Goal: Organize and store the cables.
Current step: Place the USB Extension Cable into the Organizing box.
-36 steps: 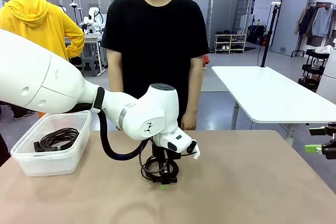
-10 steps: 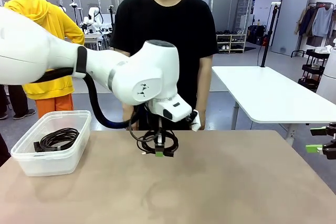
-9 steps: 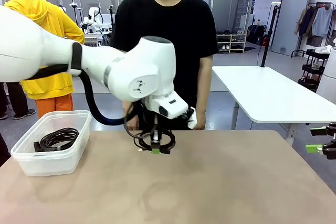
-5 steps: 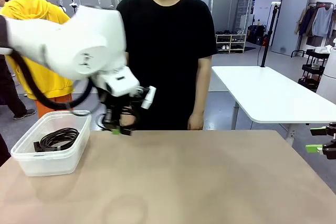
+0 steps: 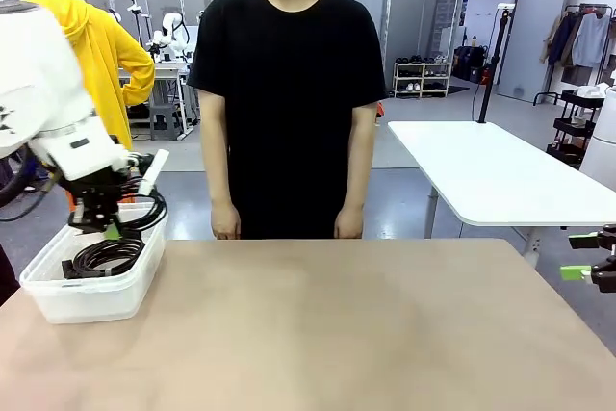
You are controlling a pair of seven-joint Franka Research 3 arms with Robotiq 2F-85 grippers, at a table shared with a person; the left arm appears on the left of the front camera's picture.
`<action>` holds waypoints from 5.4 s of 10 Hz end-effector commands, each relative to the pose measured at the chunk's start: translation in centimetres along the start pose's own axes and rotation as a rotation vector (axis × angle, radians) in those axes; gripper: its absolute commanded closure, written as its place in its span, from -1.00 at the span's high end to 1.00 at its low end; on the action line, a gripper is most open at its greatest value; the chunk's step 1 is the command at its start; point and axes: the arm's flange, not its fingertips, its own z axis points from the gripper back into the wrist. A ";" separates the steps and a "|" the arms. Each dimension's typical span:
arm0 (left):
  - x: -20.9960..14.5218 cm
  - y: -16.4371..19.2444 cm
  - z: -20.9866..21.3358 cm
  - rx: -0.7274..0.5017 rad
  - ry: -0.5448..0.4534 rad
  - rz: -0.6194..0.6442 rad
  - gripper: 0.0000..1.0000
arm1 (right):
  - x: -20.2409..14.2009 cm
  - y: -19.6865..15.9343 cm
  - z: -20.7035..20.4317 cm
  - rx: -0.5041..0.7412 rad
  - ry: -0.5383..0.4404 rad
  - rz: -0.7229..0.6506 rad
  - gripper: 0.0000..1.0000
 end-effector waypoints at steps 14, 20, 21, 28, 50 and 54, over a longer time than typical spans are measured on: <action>-11.3 9.8 -7.7 -0.084 -0.039 0.102 -0.67 | 0.1 0.0 0.0 0.000 -0.007 -0.001 1.00; -11.6 12.3 -15.6 -0.174 -0.029 0.177 -0.67 | 0.1 0.0 0.0 0.000 -0.007 -0.001 1.00; -11.7 12.2 -16.0 -0.198 -0.052 0.173 -0.67 | 0.1 0.0 0.0 0.000 -0.007 -0.001 1.00; -11.9 11.8 -16.0 -0.200 -0.048 0.180 1.00 | 0.1 0.0 0.0 0.000 -0.007 -0.001 1.00; -12.7 11.9 -13.9 -0.153 -0.050 0.219 1.00 | 0.1 0.0 0.0 0.000 -0.007 -0.001 1.00; -12.7 11.9 -13.9 -0.153 -0.050 0.219 1.00 | 0.1 0.0 0.0 0.000 -0.007 -0.001 1.00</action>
